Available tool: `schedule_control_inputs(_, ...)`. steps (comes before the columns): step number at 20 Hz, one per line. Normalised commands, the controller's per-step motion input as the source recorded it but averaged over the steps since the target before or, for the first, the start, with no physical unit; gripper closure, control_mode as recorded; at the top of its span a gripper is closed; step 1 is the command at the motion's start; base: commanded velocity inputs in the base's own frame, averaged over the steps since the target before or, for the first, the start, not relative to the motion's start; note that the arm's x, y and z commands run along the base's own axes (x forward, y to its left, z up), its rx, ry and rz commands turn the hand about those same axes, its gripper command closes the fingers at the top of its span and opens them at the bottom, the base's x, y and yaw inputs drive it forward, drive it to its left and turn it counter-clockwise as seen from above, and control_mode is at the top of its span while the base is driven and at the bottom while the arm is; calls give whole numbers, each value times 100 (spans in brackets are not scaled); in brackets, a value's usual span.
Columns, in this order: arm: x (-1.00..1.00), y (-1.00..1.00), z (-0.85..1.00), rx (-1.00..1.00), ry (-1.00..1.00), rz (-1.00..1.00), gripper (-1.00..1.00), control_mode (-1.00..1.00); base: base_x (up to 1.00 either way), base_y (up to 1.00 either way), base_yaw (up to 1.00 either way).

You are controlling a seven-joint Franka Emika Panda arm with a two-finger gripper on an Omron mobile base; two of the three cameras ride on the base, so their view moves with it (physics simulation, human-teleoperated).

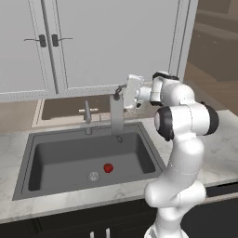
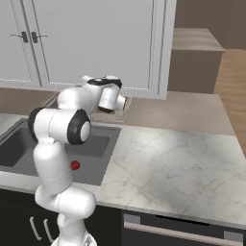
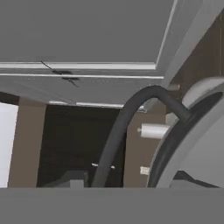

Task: Dump the tomato from the pot into the sink. Then turn on the water and wash the tomato. Then turn off the water and put the tomato back in the pot.

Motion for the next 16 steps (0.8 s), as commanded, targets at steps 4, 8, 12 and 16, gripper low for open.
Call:
schedule_control_inputs(4,-14,-19,21,-41,0,-11,100,-100,0,0,0)
schedule_control_inputs(8,-16,-34,11,-46,0,-9,100,-100,0,0,0)
schedule_control_inputs(12,-10,-36,0,-49,0,-6,100,-100,0,0,0)
schedule_control_inputs(16,-8,-35,0,-47,1,-5,100,-100,0,0,0)
